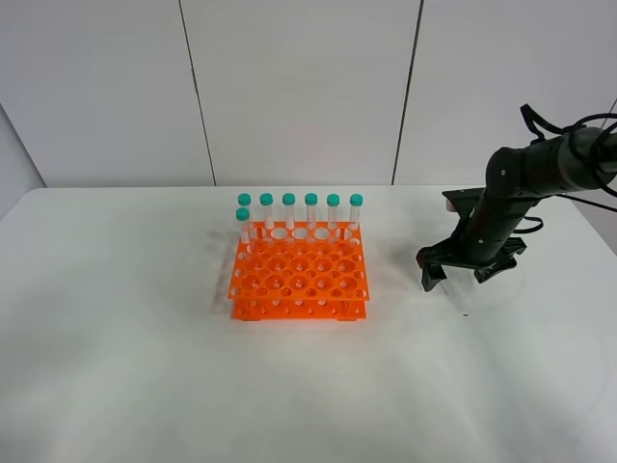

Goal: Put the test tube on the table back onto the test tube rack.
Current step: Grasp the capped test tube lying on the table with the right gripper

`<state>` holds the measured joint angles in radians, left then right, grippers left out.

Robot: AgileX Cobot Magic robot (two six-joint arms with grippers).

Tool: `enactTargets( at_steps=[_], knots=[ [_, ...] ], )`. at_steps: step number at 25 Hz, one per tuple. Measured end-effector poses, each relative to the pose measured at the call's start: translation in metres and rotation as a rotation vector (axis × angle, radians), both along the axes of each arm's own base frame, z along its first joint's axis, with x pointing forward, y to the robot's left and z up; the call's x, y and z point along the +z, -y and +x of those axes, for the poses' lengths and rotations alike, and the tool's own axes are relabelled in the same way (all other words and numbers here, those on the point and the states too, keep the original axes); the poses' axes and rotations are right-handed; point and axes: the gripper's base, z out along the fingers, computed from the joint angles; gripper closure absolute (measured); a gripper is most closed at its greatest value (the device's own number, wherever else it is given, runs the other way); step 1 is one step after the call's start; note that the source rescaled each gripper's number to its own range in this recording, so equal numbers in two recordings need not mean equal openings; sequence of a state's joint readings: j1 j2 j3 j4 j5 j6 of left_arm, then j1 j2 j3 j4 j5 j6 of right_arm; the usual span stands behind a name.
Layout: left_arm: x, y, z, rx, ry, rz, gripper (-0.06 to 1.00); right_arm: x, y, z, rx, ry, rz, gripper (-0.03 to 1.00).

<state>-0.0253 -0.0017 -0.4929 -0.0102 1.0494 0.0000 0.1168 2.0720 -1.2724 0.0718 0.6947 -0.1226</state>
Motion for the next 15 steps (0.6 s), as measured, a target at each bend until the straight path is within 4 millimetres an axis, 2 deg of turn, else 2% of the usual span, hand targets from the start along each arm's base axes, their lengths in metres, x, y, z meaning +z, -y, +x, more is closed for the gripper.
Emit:
enactTargets(
  at_steps=[8, 10, 12, 14, 15],
  knots=[
    [0.0, 0.0, 0.0, 0.0, 0.0, 0.0, 0.04, -0.014, 0.0, -0.001, 0.002, -0.055, -0.006, 0.03],
    [0.0, 0.0, 0.0, 0.0, 0.0, 0.0, 0.04, -0.014, 0.0, -0.001, 0.002, -0.056, -0.006, 0.1],
    [0.0, 0.0, 0.0, 0.0, 0.0, 0.0, 0.04, -0.014, 0.0, -0.001, 0.002, -0.062, -0.006, 0.27],
    [0.0, 0.0, 0.0, 0.0, 0.0, 0.0, 0.04, -0.014, 0.0, -0.002, 0.003, -0.071, -0.007, 0.54],
    [0.0, 0.0, 0.0, 0.0, 0.0, 0.0, 0.04, -0.014, 0.0, -0.002, 0.003, -0.074, -0.007, 0.73]
  ],
)
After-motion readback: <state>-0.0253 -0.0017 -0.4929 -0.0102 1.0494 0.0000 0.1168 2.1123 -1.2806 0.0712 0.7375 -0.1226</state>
